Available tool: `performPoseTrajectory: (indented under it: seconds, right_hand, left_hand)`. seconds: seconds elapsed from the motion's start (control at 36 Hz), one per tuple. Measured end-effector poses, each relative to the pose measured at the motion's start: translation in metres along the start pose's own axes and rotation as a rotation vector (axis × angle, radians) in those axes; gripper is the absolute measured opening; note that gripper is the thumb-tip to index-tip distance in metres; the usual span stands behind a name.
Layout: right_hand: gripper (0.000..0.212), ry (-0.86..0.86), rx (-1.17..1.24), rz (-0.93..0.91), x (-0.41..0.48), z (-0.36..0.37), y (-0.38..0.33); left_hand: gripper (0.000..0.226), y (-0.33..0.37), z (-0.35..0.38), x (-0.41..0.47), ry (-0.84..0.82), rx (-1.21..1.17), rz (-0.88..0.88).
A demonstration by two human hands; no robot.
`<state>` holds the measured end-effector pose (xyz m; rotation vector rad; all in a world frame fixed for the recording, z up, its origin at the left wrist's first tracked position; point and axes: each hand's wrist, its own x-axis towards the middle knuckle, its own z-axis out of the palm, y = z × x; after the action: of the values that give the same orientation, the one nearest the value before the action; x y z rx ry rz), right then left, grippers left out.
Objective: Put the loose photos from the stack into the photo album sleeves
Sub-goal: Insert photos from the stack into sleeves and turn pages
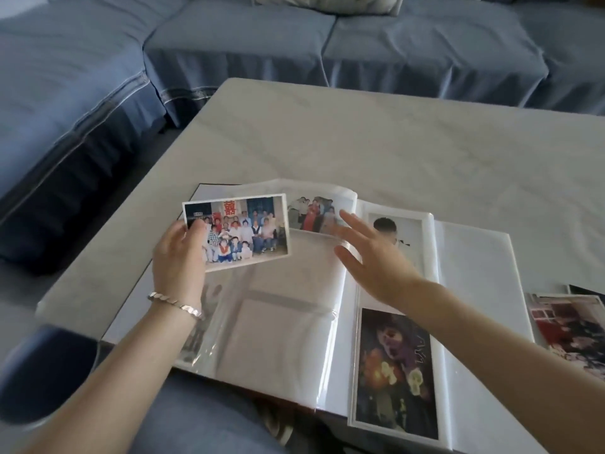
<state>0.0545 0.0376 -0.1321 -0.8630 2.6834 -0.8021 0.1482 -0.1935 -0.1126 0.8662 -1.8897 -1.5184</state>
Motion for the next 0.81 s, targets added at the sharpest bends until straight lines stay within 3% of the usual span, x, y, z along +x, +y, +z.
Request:
performPoseTrajectory:
  seconds: [0.14,0.25,0.53,0.81]
  right_hand:
    - [0.05,-0.146,-0.157,-0.051,0.018,0.01,0.012]
    - [0.05,-0.108,-0.168,-0.068,0.016,0.018,0.015]
    - [0.05,-0.096,-0.176,-0.08,0.016,0.02,0.017]
    - [0.05,-0.1,-0.167,-0.074,0.016,0.022,0.021]
  left_hand:
    - [0.032,-0.013,-0.006,0.003,0.058,0.203,0.191]
    - [0.013,-0.016,-0.007,0.004,0.037,0.102,0.108]
    - [0.044,-0.024,-0.009,0.008,0.104,-0.084,0.056]
    - [0.043,-0.045,-0.022,0.017,0.143,-0.026,0.027]
